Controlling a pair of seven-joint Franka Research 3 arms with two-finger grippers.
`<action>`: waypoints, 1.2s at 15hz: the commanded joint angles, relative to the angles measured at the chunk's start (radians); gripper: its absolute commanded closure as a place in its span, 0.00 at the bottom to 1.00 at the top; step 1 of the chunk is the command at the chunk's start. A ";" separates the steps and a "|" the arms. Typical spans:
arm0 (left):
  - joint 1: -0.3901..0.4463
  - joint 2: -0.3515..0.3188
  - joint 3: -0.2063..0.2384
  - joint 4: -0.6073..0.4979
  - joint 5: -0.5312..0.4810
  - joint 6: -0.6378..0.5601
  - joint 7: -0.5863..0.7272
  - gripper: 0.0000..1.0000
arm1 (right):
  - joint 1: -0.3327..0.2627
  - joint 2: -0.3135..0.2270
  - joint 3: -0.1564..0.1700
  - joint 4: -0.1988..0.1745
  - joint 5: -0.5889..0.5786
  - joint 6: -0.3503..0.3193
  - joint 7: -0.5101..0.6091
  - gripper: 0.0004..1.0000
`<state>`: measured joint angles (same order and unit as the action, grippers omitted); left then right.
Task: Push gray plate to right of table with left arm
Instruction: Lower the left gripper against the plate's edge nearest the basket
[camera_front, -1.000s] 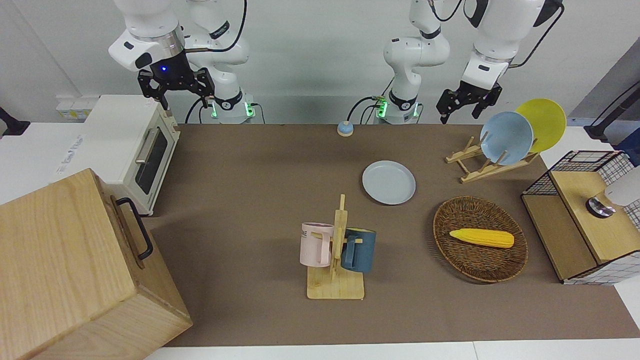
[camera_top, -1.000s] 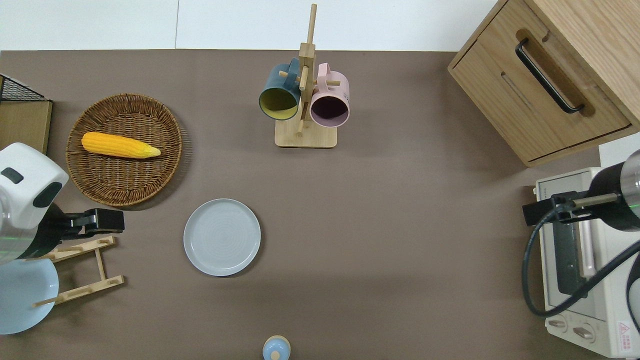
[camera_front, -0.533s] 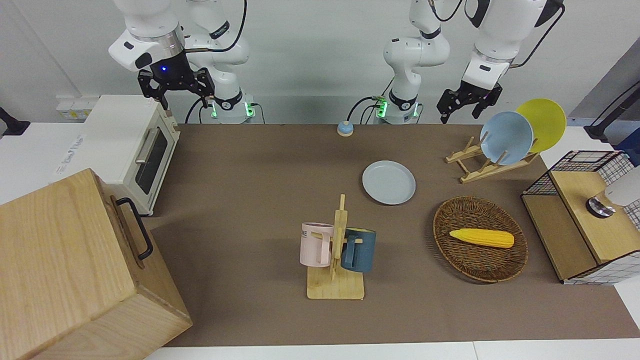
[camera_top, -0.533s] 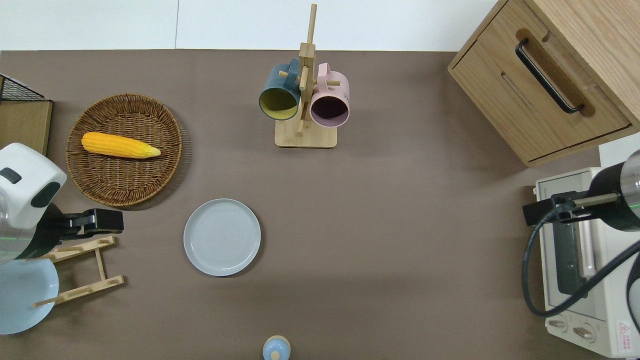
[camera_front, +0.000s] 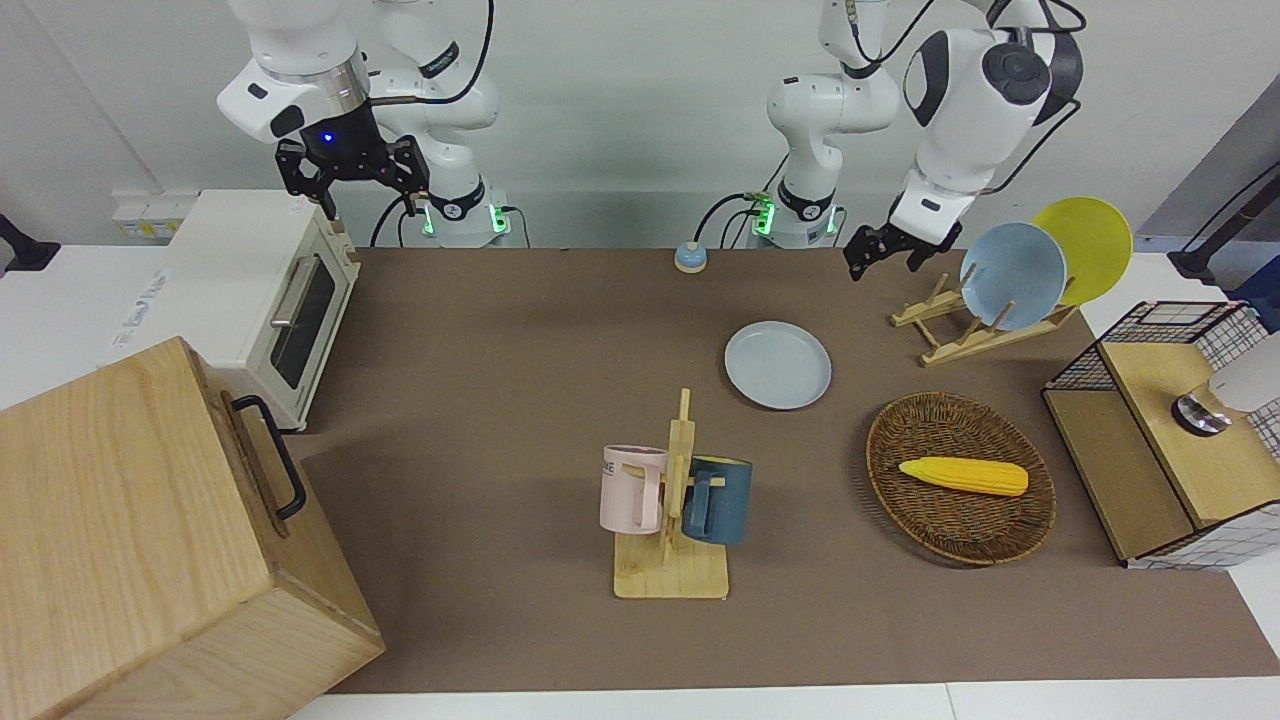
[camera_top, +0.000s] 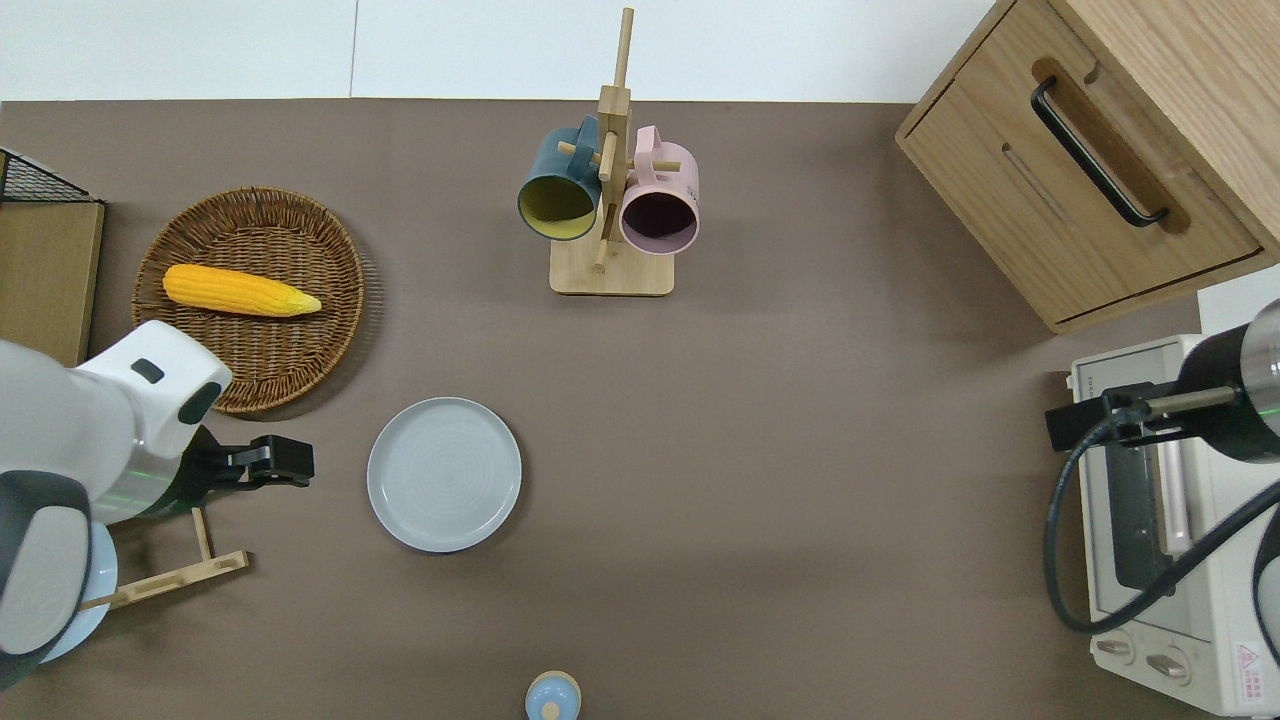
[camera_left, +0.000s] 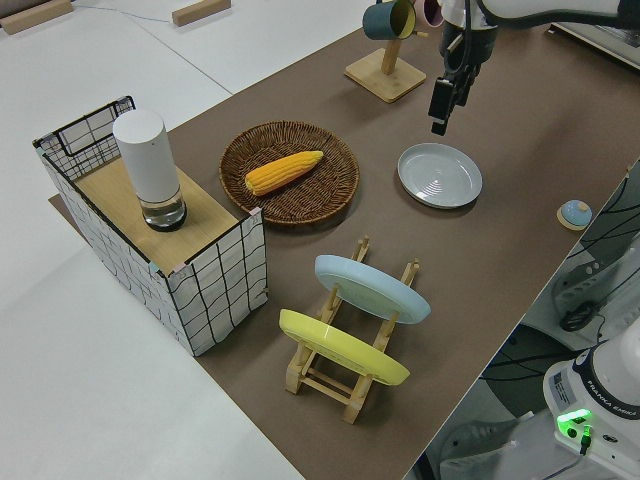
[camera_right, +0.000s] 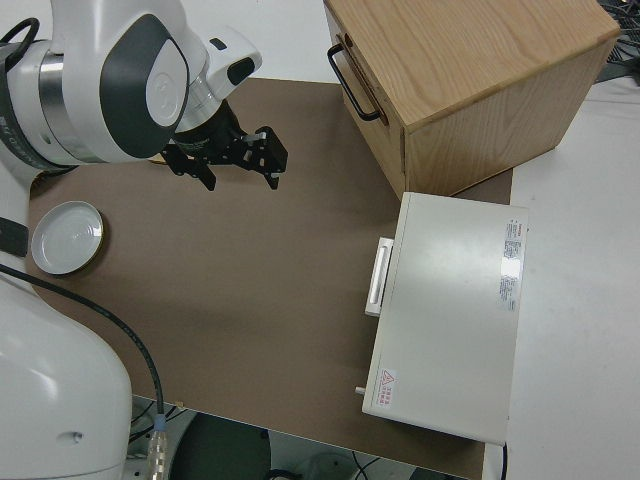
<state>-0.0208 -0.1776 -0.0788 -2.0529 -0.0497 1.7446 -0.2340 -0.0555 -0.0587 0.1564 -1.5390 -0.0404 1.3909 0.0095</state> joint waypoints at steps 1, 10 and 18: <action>-0.005 -0.010 0.007 -0.130 -0.044 0.134 0.012 0.01 | -0.001 -0.010 0.000 -0.004 0.002 -0.004 -0.008 0.00; -0.024 0.175 -0.001 -0.334 -0.075 0.523 0.012 0.01 | -0.001 -0.010 0.000 -0.004 0.002 -0.004 -0.008 0.00; -0.033 0.210 -0.002 -0.365 -0.078 0.592 0.012 1.00 | -0.001 -0.010 0.000 -0.004 0.002 -0.004 -0.008 0.00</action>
<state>-0.0401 0.0300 -0.0912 -2.3963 -0.1164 2.3101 -0.2335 -0.0555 -0.0587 0.1564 -1.5390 -0.0404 1.3909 0.0095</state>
